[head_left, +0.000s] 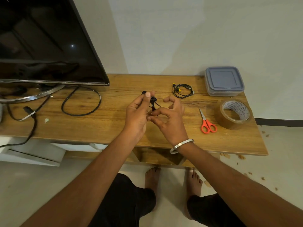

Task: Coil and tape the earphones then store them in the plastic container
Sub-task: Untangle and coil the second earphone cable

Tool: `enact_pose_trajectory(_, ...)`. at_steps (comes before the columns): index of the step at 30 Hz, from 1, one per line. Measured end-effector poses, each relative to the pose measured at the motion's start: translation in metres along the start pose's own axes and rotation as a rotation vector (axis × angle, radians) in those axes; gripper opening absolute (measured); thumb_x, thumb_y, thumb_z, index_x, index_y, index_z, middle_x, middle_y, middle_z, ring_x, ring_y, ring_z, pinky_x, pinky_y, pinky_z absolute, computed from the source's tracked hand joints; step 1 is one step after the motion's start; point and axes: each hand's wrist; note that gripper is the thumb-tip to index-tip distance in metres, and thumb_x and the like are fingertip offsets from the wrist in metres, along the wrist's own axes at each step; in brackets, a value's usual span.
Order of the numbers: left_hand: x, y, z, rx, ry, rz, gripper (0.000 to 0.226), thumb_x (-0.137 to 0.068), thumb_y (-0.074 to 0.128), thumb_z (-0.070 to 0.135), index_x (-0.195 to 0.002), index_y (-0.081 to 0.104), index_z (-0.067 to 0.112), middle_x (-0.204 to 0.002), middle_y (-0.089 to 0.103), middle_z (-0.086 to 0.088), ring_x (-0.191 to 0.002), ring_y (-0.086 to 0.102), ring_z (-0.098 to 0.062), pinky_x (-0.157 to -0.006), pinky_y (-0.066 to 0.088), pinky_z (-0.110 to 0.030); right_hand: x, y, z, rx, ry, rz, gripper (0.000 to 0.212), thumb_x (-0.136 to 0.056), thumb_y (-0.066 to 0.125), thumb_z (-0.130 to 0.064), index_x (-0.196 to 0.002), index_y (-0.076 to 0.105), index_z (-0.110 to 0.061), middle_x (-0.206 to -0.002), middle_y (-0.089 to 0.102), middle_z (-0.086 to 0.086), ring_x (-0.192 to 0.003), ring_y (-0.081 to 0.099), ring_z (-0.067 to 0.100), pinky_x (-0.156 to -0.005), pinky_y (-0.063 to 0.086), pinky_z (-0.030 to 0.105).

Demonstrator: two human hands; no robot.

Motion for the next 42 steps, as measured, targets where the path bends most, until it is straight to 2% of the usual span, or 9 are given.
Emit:
enact_pose_trajectory(3, 0.001, 0.0, -0.002, -0.04, -0.006, -0.001, 0.015, -0.096, 0.057, 0.021, -0.097, 0.072, 0.017, -0.093, 0.072, 0.006, -0.088, 0.063, -0.006, -0.055, 0.044, -0.019, 0.0, 0.001, -0.001, 0.007, -0.046, -0.069, 0.006, -0.074, 0.077, -0.024, -0.076, 0.071, -0.021, -0.129, 0.05, -0.002, -0.118, 0.039, 0.009, -0.098, 0.029, 0.013)
enact_pose_trajectory(7, 0.002, -0.001, -0.003, -0.047, -0.002, -0.071, 0.014, -0.095, 0.058, 0.018, -0.098, 0.072, 0.017, -0.093, 0.073, 0.007, -0.086, 0.066, -0.002, -0.065, 0.051, -0.019, -0.001, 0.004, -0.001, -0.089, 0.045, -0.085, 0.008, -0.077, 0.075, -0.016, -0.079, 0.069, -0.012, -0.09, 0.068, -0.002, -0.081, 0.056, -0.006, -0.075, 0.041, 0.006)
enact_pose_trajectory(11, 0.001, -0.004, -0.007, -0.025, -0.015, -0.113, 0.016, -0.096, 0.057, 0.017, -0.103, 0.071, 0.014, -0.104, 0.073, 0.007, -0.107, 0.063, -0.008, -0.089, 0.05, -0.031, -0.003, 0.004, -0.001, -0.212, 0.174, -0.054, 0.005, -0.078, 0.075, -0.013, -0.078, 0.069, -0.014, -0.074, 0.066, -0.009, -0.071, 0.059, -0.004, -0.067, 0.043, 0.008)
enact_pose_trajectory(17, 0.005, -0.007, -0.007, 0.081, -0.027, -0.163, 0.019, -0.1, 0.048, 0.013, -0.104, 0.066, 0.008, -0.114, 0.068, 0.0, -0.109, 0.06, -0.006, -0.079, 0.051, -0.018, -0.002, 0.005, -0.002, -0.284, 0.247, -0.018, 0.014, -0.076, 0.077, -0.016, -0.072, 0.063, -0.018, -0.071, 0.066, -0.005, -0.068, 0.062, 0.012, -0.065, 0.051, 0.03)
enact_pose_trajectory(20, 0.005, -0.009, -0.006, 0.091, -0.03, -0.216, 0.02, -0.1, 0.047, 0.014, -0.103, 0.066, 0.009, -0.119, 0.067, -0.002, -0.117, 0.058, -0.011, -0.088, 0.052, -0.022, -0.004, 0.004, -0.004, -0.28, 0.268, 0.008, 0.023, -0.076, 0.077, -0.017, -0.069, 0.056, -0.023, -0.068, 0.062, -0.008, -0.061, 0.056, -0.001, -0.058, 0.047, 0.018)
enact_pose_trajectory(25, 0.003, -0.016, -0.006, 0.129, -0.043, -0.321, 0.022, -0.096, 0.048, 0.019, -0.1, 0.063, 0.005, -0.128, 0.063, -0.006, -0.119, 0.058, -0.012, -0.101, 0.047, -0.034, -0.005, 0.005, -0.001, -0.402, 0.367, 0.039, 0.032, -0.077, 0.076, -0.015, -0.091, 0.048, -0.024, -0.078, 0.065, 0.005, -0.077, 0.067, 0.024, -0.071, 0.054, 0.036)
enact_pose_trajectory(29, 0.002, -0.026, -0.005, 0.128, -0.051, -0.395, 0.026, -0.095, 0.046, 0.02, -0.108, 0.058, 0.001, -0.139, 0.056, -0.011, -0.132, 0.05, -0.019, -0.106, 0.045, -0.029, -0.005, 0.003, 0.001, -0.476, 0.32, -0.058, 0.032, -0.086, 0.064, -0.003, -0.115, 0.058, -0.012, -0.078, 0.061, 0.007, -0.063, 0.059, 0.015, -0.057, 0.049, 0.025)
enact_pose_trajectory(33, 0.0, -0.038, -0.003, 0.101, -0.087, -0.448, 0.033, -0.093, 0.045, 0.021, -0.115, 0.054, -0.003, -0.142, 0.054, -0.01, -0.134, 0.048, -0.014, -0.109, 0.041, -0.026, -0.004, -0.001, 0.001, -0.501, 0.322, -0.127, 0.012, -0.087, 0.062, 0.0, -0.098, 0.065, -0.002, -0.077, 0.064, 0.001, -0.056, 0.056, 0.004, -0.053, 0.047, 0.02)
enact_pose_trajectory(42, -0.007, -0.062, 0.002, 0.007, -0.163, -0.528, 0.033, -0.093, 0.046, 0.021, -0.114, 0.065, 0.005, -0.131, 0.063, -0.008, -0.128, 0.054, -0.02, -0.098, 0.049, -0.028, -0.003, -0.007, 0.006, -0.294, 0.21, -0.097, 0.016, -0.072, 0.078, -0.013, -0.086, 0.071, -0.019, -0.096, 0.045, -0.005, -0.095, 0.045, 0.005, -0.088, 0.041, 0.017)
Point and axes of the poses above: each hand's wrist, its own x-axis away from the middle knuckle, its own y-axis out of the palm, z = x × y
